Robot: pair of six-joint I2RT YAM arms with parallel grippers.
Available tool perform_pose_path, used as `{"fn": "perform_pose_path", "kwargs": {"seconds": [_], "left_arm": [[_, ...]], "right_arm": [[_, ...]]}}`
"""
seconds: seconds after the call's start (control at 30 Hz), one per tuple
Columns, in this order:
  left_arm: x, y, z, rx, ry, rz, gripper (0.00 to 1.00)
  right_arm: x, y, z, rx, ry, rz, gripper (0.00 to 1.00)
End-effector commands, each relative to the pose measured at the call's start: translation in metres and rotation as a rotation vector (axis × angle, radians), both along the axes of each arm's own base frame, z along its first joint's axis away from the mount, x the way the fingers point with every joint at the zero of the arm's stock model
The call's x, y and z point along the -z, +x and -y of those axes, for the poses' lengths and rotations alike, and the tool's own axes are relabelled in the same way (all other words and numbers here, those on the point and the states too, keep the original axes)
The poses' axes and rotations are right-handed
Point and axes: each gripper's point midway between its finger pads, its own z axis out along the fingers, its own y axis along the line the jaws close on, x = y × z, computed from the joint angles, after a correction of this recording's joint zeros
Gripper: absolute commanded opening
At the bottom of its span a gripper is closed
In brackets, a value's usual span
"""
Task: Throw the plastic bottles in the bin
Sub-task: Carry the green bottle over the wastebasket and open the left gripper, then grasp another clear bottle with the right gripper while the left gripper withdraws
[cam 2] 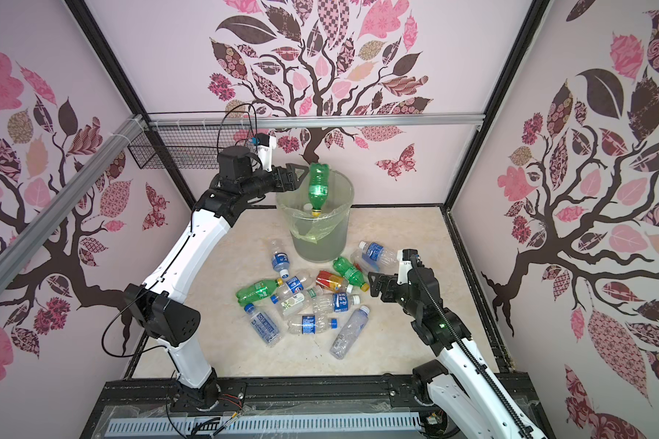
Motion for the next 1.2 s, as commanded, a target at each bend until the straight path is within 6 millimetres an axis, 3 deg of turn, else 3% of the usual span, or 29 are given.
{"fn": "perform_pose_path", "kwargs": {"seconds": [0.0,0.07,0.27,0.4,0.6,0.77,0.93,1.03,1.17], "left_arm": [[-0.005,-0.031,-0.031,-0.083,0.030,0.027,0.98],[-0.001,-0.051,-0.047,-0.110,0.045,0.032,0.98],[0.035,-0.117,-0.109,-0.212,0.114,-0.022,0.98],[0.069,-0.163,-0.142,-0.289,0.134,-0.062,0.98],[0.123,-0.213,-0.162,-0.329,0.180,-0.134,0.98],[0.145,-0.232,-0.169,-0.353,0.168,-0.143,0.98],[0.151,-0.239,-0.167,-0.337,0.136,-0.133,0.98],[0.152,-0.240,-0.166,-0.332,0.134,-0.134,0.98],[0.156,-0.241,-0.163,-0.318,0.128,-0.134,0.98]], "right_arm": [[-0.003,0.004,0.012,0.069,-0.032,-0.021,0.96],[0.000,0.008,0.013,0.081,-0.052,-0.036,0.96],[0.006,0.031,0.020,0.118,-0.164,-0.071,0.96],[0.018,0.050,0.016,0.096,-0.240,-0.128,0.85],[0.047,0.082,-0.002,0.023,-0.290,-0.228,0.83],[0.060,0.110,-0.019,-0.057,-0.305,-0.202,0.87],[0.084,0.135,-0.020,-0.104,-0.323,-0.256,0.88],[0.101,0.145,-0.019,-0.139,-0.293,-0.285,0.81],[0.111,0.154,-0.020,-0.162,-0.271,-0.289,0.81]]}}
